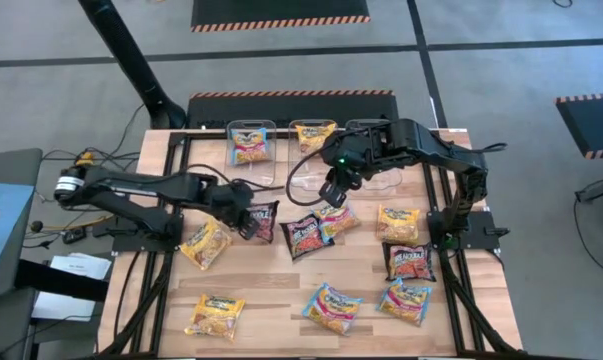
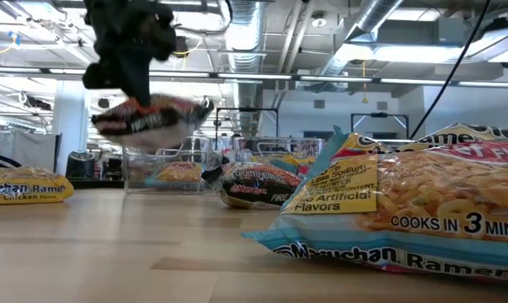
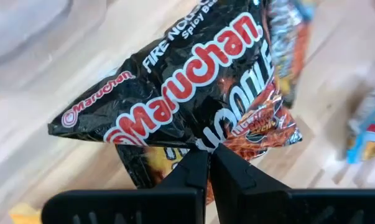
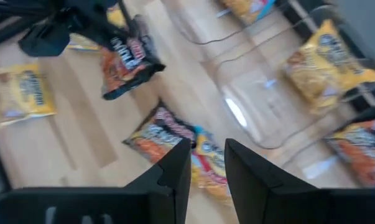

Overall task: Sort Maruchan noodles
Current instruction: Put the black noodle pack into the right transparent bin

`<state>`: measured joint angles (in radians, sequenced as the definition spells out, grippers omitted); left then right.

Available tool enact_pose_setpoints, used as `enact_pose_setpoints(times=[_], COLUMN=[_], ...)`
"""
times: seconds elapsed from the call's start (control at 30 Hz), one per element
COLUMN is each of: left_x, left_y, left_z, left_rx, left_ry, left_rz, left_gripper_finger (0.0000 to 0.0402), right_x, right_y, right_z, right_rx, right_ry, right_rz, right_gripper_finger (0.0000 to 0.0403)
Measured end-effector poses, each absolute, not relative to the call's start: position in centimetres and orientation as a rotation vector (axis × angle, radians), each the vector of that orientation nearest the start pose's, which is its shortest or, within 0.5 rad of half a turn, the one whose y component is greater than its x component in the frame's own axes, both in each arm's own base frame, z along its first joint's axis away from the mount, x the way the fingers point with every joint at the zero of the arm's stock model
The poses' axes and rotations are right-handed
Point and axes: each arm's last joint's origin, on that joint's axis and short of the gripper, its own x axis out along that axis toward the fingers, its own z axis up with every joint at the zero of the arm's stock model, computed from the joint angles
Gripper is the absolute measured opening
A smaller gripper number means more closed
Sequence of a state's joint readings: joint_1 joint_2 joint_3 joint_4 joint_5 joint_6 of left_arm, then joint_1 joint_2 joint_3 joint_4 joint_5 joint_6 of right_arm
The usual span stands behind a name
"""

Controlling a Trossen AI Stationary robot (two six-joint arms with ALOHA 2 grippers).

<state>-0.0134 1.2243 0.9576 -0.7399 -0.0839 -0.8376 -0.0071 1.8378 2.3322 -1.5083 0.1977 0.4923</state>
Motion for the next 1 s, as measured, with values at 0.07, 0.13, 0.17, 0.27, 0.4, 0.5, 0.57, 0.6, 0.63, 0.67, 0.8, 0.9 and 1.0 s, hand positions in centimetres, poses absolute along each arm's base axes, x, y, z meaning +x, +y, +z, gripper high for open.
enact_pose_setpoints(times=[0.07,0.13,0.17,0.27,0.4,0.5,0.57,0.6,0.63,0.67,0.8,0.9,1.0], left_x=[22.8,22.1,21.9,21.2,20.7,20.3,20.2,20.1,20.0,19.9,19.8,19.8,19.7], left_y=[-0.2,-0.2,-0.3,-0.4,-0.6,-0.7,-0.7,-0.7,-0.7,-0.6,-0.6,-0.7,-0.7], left_z=[27.2,28.0,28.3,29.2,30.2,30.6,30.8,30.9,31.0,31.0,31.4,31.7,31.8], left_rx=[-0.69,-0.675,-0.664,-0.635,-0.576,-0.552,-0.551,-0.548,-0.542,-0.535,-0.517,-0.514,-0.511], left_ry=[0.881,0.847,0.831,0.788,0.731,0.707,0.699,0.695,0.691,0.687,0.654,0.632,0.631], left_rz=[0.452,0.424,0.408,0.367,0.305,0.279,0.275,0.272,0.268,0.265,0.245,0.226,0.214], left_gripper_finger=[0.0,0.0,0.0,0.0,0.0,0.0,0.0,0.0,0.0,0.0,0.0,0.0,0.0], right_x=[32.9,33.0,33.1,33.5,34.1,34.5,34.7,34.9,35.4,35.8,37.4,38.7,39.7], right_y=[-0.7,-0.6,-0.5,-0.3,-0.2,-0.1,0.0,0.0,0.0,0.0,0.2,0.4,0.3], right_z=[44.6,44.7,44.8,45.0,45.5,45.9,46.1,46.0,45.9,45.7,44.2,42.6,41.6], right_rx=[0.39,0.432,0.451,0.506,0.585,0.633,0.664,0.678,0.689,0.705,0.748,0.76,0.764], right_ry=[0.934,0.926,0.916,0.873,0.791,0.749,0.726,0.718,0.708,0.704,0.761,0.823,0.836], right_rz=[-0.402,-0.372,-0.36,-0.341,-0.33,-0.288,-0.264,-0.259,-0.255,-0.252,-0.228,-0.217,-0.218], right_gripper_finger=[0.0132,0.0143,0.0151,0.0176,0.021,0.0229,0.0236,0.0238,0.0239,0.0239,0.024,0.024,0.024])
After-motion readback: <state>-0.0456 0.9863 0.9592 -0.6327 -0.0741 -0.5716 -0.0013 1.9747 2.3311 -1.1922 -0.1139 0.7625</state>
